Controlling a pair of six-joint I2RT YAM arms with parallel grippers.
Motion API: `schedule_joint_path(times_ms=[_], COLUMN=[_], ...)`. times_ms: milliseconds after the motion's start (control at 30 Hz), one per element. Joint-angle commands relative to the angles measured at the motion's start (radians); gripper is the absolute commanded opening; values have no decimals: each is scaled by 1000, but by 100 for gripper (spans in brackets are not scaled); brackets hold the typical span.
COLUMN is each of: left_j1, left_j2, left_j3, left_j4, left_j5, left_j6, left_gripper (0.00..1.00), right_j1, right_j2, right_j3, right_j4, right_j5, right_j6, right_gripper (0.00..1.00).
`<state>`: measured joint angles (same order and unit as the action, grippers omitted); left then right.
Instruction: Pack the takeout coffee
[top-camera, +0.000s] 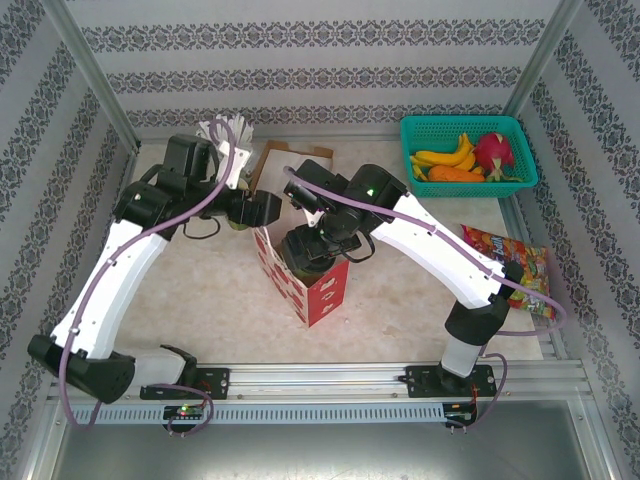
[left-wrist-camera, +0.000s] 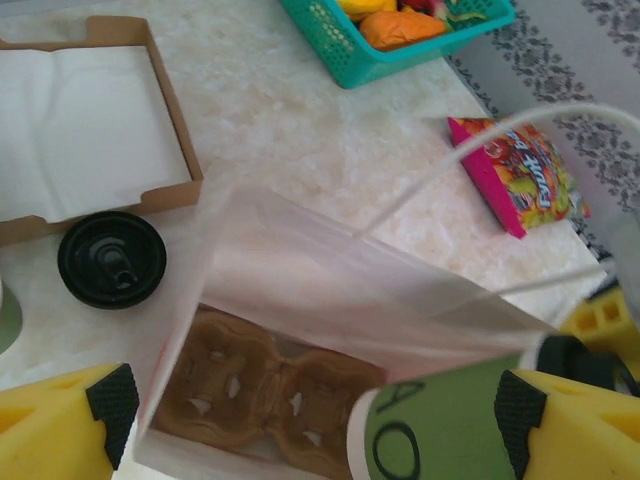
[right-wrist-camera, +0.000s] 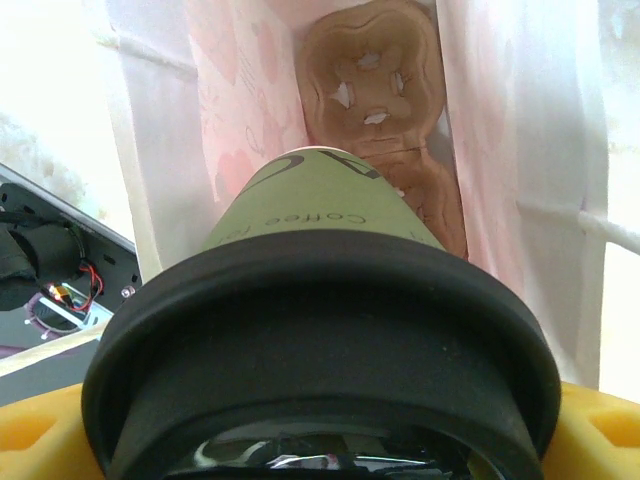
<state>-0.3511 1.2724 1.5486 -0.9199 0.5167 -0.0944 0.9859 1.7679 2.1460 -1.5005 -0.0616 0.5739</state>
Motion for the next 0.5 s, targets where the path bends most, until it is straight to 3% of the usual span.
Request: schedule_joint_path(times_ms=[0, 167, 467], left_j1=[9, 9, 8], left_j2=[-48, -95, -124], left_j3=[-33, -79, -131], left_j4=[15, -27, -20], left_j5=[84, -5, 51], left_j6=[68, 85, 111], left_gripper=[91, 84, 78], right_j1=[-3, -10, -3], right_j2=[10, 16, 72], right_j3=[9, -4, 20], right_j4=[-2, -22, -67], right_j5=[10, 39, 78], right_j6=[19, 30, 20], right_gripper=[71, 71, 71])
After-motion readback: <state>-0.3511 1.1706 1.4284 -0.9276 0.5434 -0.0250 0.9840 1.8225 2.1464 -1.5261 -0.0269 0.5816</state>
